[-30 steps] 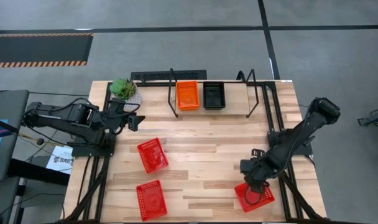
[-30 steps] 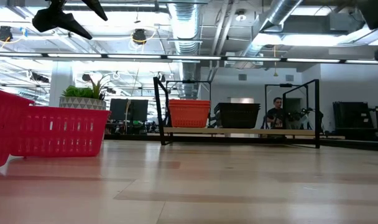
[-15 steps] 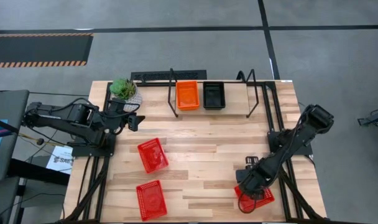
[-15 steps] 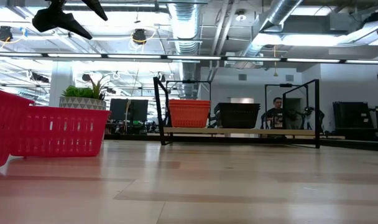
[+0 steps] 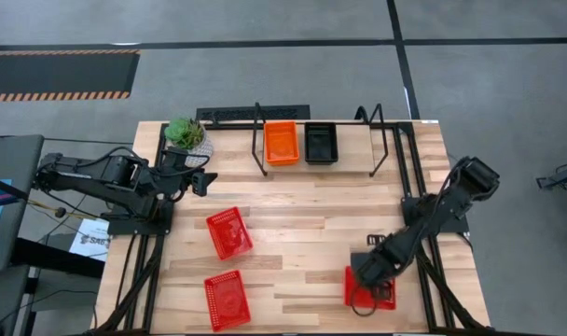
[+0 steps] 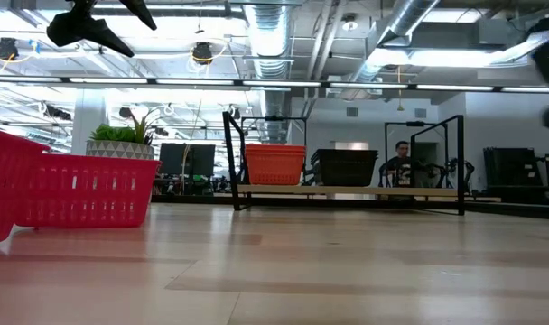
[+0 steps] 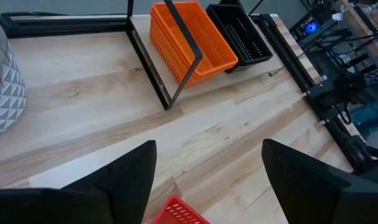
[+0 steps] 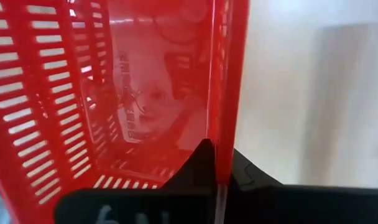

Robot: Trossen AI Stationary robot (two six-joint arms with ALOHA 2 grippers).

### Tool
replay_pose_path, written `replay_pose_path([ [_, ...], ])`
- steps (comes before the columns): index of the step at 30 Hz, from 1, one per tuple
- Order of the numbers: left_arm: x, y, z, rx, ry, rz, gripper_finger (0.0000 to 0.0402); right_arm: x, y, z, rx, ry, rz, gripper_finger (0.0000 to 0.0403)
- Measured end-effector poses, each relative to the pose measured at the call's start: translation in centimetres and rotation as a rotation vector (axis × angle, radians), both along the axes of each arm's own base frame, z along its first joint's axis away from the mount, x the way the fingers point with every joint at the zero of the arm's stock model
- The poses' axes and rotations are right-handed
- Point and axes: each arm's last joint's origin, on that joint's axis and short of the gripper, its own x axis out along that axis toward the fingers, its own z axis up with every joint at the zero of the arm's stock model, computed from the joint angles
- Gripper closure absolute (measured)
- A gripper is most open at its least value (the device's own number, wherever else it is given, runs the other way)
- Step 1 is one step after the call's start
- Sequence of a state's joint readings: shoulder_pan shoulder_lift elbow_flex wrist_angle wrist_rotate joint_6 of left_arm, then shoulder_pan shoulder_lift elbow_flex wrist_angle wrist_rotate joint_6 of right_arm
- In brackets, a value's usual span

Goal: Stack baskets on shelf by color
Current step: Put the bottom right red bin on the shelf

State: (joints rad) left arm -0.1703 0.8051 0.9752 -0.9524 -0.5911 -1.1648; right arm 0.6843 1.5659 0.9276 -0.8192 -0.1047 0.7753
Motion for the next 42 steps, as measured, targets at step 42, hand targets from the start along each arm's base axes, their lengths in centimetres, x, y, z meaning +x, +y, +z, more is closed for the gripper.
replay_pose_path([
  [42, 0.0, 0.1, 0.1, 0.048, 0.004, 0.023, 0.0123, -1.6, -34.9, 10.9, -0.339, -0.455, -1.375, 0.0395],
])
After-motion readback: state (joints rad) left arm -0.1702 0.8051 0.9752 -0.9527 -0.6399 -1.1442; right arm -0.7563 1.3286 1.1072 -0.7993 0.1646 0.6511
